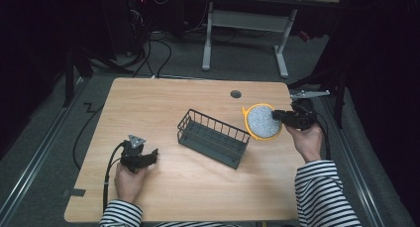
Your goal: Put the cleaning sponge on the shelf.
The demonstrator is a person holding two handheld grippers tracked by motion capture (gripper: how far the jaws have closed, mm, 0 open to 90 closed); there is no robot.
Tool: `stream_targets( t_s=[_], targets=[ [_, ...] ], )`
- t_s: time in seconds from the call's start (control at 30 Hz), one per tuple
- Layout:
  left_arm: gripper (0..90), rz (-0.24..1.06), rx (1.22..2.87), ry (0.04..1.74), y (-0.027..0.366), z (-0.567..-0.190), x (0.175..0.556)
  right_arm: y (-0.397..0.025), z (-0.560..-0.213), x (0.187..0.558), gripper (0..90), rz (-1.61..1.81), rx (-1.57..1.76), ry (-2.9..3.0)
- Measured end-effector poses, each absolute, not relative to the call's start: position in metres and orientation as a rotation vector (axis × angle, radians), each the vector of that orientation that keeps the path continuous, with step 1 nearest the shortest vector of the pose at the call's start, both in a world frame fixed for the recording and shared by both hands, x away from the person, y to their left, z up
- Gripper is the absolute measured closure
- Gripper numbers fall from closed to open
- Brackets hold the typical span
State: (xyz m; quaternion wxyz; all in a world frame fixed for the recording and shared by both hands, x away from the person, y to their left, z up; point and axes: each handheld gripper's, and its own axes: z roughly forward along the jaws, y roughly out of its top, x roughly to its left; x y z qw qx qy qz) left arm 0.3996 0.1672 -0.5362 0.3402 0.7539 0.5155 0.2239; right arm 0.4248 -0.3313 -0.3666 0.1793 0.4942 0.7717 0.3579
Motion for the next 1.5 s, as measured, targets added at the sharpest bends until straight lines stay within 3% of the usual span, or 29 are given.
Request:
stream_targets(
  t_s=[0.83,1.5],
  targets=[
    [31.0,0.582,1.96,1.342,0.167,-0.536,0.4,-0.248,-0.363,0.44,81.5,0.961,1.213,2.335],
    [31.0,0.581,1.96,1.342,0.167,-0.536,0.4,-0.234,-0.382,0.437,80.7,0.945,1.165,2.38]
  ],
)
